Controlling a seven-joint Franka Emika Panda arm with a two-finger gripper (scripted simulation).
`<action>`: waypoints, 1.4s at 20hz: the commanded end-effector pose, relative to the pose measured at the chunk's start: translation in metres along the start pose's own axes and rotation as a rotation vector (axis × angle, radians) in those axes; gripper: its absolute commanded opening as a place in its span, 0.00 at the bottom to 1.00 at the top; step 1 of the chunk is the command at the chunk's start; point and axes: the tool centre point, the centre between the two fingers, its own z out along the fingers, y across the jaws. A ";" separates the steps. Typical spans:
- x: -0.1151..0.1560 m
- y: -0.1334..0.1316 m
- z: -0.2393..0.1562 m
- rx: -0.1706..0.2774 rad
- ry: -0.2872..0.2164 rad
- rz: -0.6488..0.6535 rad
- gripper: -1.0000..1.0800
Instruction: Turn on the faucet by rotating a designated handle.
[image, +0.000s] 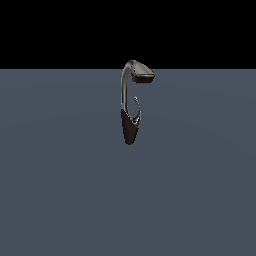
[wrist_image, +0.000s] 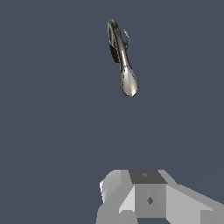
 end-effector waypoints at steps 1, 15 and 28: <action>0.000 0.000 0.000 0.000 0.000 0.000 0.00; 0.003 -0.005 -0.003 -0.015 -0.011 -0.035 0.00; 0.043 -0.012 0.004 0.060 -0.058 0.085 0.00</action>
